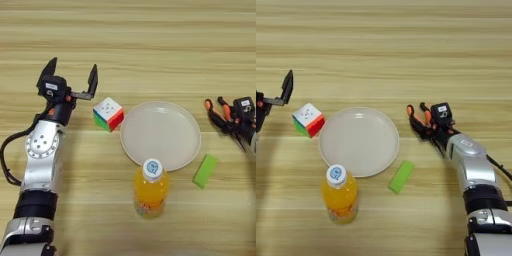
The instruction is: Move the objects on the table
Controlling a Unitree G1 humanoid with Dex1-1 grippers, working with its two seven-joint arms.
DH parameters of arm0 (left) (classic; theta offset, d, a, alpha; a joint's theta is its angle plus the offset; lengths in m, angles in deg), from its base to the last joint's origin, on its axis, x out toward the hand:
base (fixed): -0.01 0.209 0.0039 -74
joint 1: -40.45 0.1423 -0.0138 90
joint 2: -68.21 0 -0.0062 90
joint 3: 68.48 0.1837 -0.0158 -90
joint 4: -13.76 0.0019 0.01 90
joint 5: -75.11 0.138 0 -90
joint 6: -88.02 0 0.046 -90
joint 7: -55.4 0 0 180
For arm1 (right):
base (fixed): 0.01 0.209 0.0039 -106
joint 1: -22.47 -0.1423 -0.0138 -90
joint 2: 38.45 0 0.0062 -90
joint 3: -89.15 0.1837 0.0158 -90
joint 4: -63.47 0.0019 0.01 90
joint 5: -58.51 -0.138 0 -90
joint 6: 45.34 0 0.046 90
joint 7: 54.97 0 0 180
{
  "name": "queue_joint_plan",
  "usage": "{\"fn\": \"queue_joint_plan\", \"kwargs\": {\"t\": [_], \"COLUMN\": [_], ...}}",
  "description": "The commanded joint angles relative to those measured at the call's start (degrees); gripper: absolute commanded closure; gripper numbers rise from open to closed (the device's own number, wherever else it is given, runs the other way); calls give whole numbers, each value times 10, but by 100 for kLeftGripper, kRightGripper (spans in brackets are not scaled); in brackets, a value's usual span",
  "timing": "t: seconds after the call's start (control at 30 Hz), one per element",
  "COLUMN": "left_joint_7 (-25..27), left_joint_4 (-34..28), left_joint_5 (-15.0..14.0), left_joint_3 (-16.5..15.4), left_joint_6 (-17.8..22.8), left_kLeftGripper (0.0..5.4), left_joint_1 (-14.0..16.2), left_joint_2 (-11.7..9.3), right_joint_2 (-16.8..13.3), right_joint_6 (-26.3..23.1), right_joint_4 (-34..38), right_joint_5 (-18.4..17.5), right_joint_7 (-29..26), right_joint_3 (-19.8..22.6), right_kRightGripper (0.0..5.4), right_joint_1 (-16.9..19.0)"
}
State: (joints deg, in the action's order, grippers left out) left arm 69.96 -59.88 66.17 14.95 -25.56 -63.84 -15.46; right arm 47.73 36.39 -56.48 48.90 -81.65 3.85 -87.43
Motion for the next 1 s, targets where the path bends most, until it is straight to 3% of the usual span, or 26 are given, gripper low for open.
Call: {"fn": "queue_joint_plan", "kwargs": {"t": [0.03,0.67,1.0], "left_joint_7": [-1,0,-1], "left_joint_4": [-4,-5,-6], "left_joint_5": [2,2,3], "left_joint_3": [1,1,1], "left_joint_6": [-4,-5,-5], "left_kLeftGripper": [0,0,0], "left_joint_1": [-1,-1,-1], "left_joint_2": [3,6,7], "right_joint_2": [-1,-7,-3], "right_joint_6": [-2,3,1], "right_joint_4": [-8,53,129], "right_joint_5": [6,-5,-11], "right_joint_7": [-3,-18,-30], "right_joint_3": [-2,9,3], "right_kRightGripper": [202,203,204], "right_joint_1": [-8,-12,-4]}}
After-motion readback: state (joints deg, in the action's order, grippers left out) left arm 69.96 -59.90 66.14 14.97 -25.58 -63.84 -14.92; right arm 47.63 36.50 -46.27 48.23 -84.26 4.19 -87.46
